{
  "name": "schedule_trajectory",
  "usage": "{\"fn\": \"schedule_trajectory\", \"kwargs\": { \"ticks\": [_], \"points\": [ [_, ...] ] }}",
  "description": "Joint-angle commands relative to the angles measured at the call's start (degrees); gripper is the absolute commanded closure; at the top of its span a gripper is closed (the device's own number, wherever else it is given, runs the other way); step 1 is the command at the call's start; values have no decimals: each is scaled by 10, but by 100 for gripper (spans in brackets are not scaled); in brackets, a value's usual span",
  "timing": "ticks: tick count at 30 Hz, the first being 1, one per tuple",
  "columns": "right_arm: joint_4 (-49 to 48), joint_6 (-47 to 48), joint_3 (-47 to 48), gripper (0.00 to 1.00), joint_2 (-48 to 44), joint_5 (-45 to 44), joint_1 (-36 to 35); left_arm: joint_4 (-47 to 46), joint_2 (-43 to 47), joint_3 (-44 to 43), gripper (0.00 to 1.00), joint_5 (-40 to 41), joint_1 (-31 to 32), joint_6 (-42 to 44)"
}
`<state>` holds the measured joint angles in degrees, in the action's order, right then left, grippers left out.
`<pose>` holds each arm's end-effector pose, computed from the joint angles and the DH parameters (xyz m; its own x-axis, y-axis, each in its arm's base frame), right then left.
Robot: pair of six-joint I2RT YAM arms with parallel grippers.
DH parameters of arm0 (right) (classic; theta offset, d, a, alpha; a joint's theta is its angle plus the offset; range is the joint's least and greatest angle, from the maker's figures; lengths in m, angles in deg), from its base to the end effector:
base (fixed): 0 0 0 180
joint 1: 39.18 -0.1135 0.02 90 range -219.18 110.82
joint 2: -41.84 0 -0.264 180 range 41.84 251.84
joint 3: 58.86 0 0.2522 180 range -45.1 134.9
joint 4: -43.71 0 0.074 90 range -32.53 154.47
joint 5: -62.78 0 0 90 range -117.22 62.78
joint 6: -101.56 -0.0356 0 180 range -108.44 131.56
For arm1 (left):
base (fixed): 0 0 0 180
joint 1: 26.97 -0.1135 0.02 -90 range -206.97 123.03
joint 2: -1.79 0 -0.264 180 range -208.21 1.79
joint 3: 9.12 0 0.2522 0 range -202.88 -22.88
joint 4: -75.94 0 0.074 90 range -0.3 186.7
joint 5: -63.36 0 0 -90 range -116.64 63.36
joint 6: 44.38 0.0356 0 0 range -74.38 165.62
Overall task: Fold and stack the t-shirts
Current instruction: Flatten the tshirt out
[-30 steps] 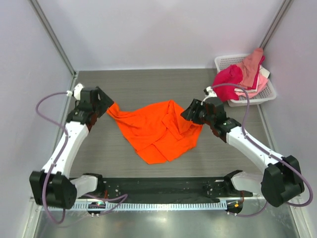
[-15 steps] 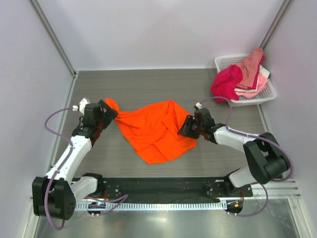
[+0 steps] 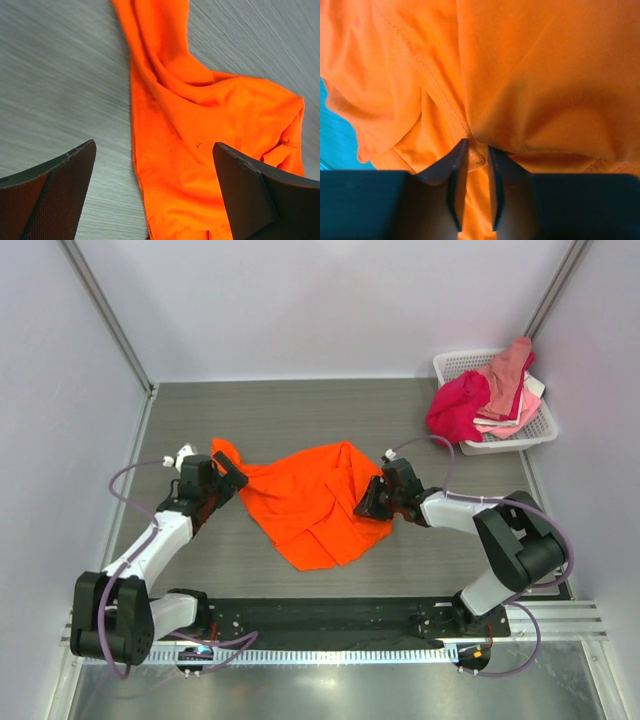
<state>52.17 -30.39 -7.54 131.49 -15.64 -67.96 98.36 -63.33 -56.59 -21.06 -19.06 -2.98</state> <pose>0.2514 0.1463 0.1417 -0.8709 0.2688 -0.4114 -0.0133 0.8240 0.5665 0.2313 -0.0286 0.2061 -0.4691 -0.6886 -0.5530 -0.4364 0.7251 -0.5326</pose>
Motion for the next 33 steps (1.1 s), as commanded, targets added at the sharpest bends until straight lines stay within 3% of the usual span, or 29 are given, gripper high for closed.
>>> {"fn": "schedule_trajectory", "kwargs": {
  "ticks": [1, 2, 5, 10, 12, 15, 20, 23, 30, 33],
  "points": [
    [41, 24, 37, 76, 3, -23, -4, 19, -18, -41, 0, -26, 26, 32],
    [49, 39, 56, 84, 0, -39, -4, 21, -13, -38, 0, -22, 37, 33],
    [107, 70, 84, 96, -17, -88, -3, 28, 14, -30, 0, 9, 86, 36],
    [118, 100, 90, 99, -52, -204, -4, 70, 48, -21, 3, 29, 174, 46],
    [88, 106, 53, 94, -75, -198, -4, 87, 60, -5, 7, 27, 198, 40],
    [-35, 108, -20, 86, -112, -183, -5, 102, 94, 15, 17, 27, 228, 25],
    [-69, 111, -48, 78, -120, -178, -4, 111, 128, 54, 23, 28, 251, -3],
    [-88, 109, -54, 75, -113, -161, -4, 109, 104, 56, 26, 23, 260, -1],
    [-110, 107, -58, 74, -105, -162, -4, 90, 34, 50, 49, -1, 273, 7],
    [-115, 106, -62, 74, -106, -161, -3, 85, 9, 46, 52, -2, 280, 3]
  ]
}}
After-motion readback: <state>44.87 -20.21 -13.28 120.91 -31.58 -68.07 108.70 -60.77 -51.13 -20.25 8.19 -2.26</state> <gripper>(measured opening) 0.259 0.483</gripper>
